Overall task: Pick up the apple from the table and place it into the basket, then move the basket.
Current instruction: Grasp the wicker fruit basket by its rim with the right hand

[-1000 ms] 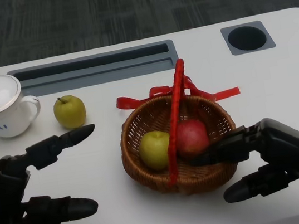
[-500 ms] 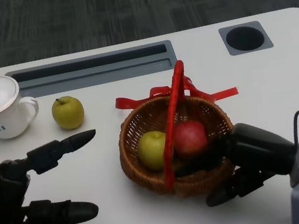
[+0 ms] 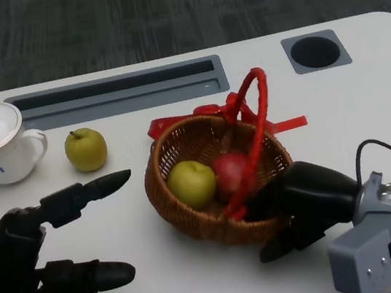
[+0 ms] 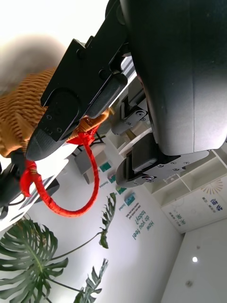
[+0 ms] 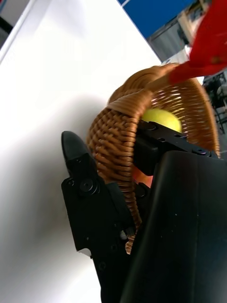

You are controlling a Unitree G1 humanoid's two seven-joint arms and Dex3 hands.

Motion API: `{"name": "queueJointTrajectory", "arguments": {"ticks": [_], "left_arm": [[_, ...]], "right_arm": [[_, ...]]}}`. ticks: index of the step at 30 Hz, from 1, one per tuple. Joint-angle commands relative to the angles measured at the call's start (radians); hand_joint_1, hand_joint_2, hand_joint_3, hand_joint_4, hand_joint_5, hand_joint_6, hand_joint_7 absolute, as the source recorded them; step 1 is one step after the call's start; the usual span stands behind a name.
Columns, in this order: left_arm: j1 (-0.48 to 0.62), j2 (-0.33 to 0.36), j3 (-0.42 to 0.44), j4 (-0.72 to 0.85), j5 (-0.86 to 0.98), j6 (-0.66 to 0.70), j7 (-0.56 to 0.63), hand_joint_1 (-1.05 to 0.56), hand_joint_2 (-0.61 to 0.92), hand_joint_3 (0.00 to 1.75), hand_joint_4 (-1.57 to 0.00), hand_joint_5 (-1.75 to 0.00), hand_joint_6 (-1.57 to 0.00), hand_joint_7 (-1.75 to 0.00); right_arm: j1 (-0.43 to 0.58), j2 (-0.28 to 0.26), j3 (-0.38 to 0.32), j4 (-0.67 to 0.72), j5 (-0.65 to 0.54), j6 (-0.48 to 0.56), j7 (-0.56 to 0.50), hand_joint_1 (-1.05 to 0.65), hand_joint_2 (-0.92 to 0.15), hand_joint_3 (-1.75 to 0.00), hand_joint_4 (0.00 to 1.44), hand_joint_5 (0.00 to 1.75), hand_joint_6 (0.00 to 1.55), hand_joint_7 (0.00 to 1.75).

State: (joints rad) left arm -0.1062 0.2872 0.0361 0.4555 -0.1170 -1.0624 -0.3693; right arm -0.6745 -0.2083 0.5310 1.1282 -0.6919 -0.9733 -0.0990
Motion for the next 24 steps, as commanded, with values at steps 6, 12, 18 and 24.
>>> {"name": "queueJointTrajectory", "arguments": {"ticks": [6, 12, 18, 24], "left_arm": [[0.001, -0.007, 0.026, 0.0, 0.008, -0.022, 0.019, -0.67, 0.72, 0.0, -0.81, -0.03, -0.76, -0.02], [0.003, -0.009, 0.029, -0.004, 0.003, -0.018, 0.016, -0.65, 0.73, 0.0, -0.82, -0.02, -0.76, -0.01], [-0.005, -0.016, 0.031, -0.001, 0.008, -0.026, 0.018, -0.64, 0.73, 0.0, -0.84, -0.02, -0.78, -0.01], [-0.019, -0.029, 0.033, 0.021, 0.004, -0.04, 0.018, -0.64, 0.73, 0.0, -0.85, -0.02, -0.8, -0.02]], "right_arm": [[-0.014, 0.015, 0.069, 0.074, -0.051, 0.119, -0.038, -0.37, -0.92, -0.1, 1.1, 0.09, 0.89, 0.03], [-0.032, -0.006, 0.083, 0.053, -0.054, 0.132, -0.058, -0.29, -0.92, -0.11, 1.25, 0.19, 0.93, 0.03], [-0.065, -0.058, 0.117, 0.004, -0.123, 0.058, -0.208, -0.25, -0.92, -0.06, 1.15, 0.13, 0.93, 0.02], [-0.116, -0.107, 0.127, -0.04, -0.172, 0.02, -0.265, -0.26, -0.92, -0.08, 1.1, 0.08, 0.9, 0.0]]}}
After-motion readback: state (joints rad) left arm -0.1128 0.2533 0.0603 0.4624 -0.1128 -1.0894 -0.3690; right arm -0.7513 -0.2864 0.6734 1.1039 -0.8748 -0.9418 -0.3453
